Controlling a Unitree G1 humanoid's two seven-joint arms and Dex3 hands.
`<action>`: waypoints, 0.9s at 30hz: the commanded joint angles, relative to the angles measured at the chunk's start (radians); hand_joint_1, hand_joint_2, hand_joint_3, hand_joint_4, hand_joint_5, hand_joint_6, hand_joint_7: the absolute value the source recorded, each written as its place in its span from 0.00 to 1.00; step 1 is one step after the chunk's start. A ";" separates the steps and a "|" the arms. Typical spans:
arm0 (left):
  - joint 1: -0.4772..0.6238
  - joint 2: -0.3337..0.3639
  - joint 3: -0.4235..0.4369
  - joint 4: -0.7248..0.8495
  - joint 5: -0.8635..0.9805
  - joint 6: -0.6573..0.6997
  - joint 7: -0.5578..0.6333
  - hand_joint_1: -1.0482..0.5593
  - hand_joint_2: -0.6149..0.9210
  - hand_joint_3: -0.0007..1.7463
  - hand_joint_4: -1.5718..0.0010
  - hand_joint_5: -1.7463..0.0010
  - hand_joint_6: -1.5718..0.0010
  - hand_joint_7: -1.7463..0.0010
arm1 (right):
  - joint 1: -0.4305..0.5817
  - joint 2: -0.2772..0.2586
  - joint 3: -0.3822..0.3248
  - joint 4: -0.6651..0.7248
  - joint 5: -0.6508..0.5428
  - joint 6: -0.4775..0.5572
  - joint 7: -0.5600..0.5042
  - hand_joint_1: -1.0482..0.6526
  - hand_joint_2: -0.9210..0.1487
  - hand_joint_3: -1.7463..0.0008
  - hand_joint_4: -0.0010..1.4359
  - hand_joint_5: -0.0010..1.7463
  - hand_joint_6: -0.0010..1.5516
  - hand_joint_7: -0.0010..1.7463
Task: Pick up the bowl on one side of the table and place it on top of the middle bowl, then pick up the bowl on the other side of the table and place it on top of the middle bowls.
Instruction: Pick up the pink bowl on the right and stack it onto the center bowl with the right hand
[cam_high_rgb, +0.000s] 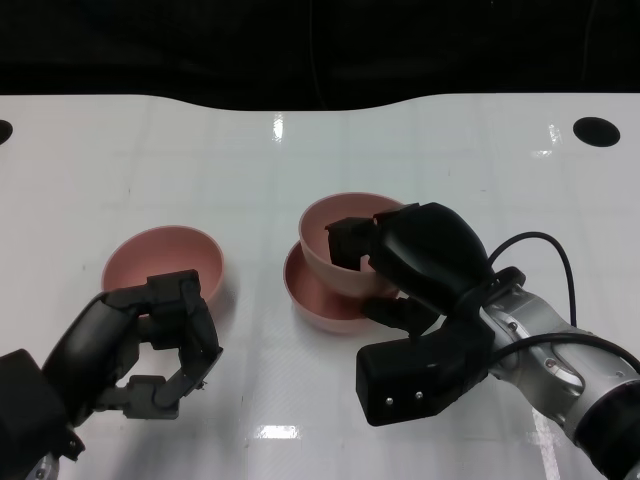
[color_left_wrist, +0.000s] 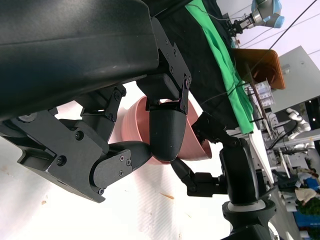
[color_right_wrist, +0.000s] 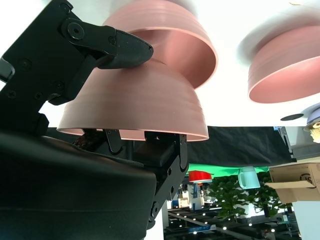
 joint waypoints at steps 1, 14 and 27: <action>0.000 0.008 0.003 0.013 0.000 -0.037 -0.004 0.54 0.73 0.56 0.51 0.00 0.55 0.11 | -0.028 0.000 0.006 0.041 0.003 -0.005 -0.013 0.51 0.45 0.35 0.62 1.00 0.51 0.86; 0.010 0.010 -0.001 -0.012 0.019 -0.011 0.012 0.52 0.73 0.56 0.52 0.00 0.55 0.11 | -0.043 0.021 0.020 0.126 0.006 -0.040 -0.043 0.48 0.32 0.53 0.63 0.69 0.60 0.48; 0.014 0.002 -0.002 -0.021 0.020 -0.005 0.019 0.52 0.79 0.47 0.52 0.00 0.55 0.10 | -0.059 0.028 0.060 0.116 -0.001 0.026 0.036 0.36 0.00 0.95 0.39 0.29 0.47 0.00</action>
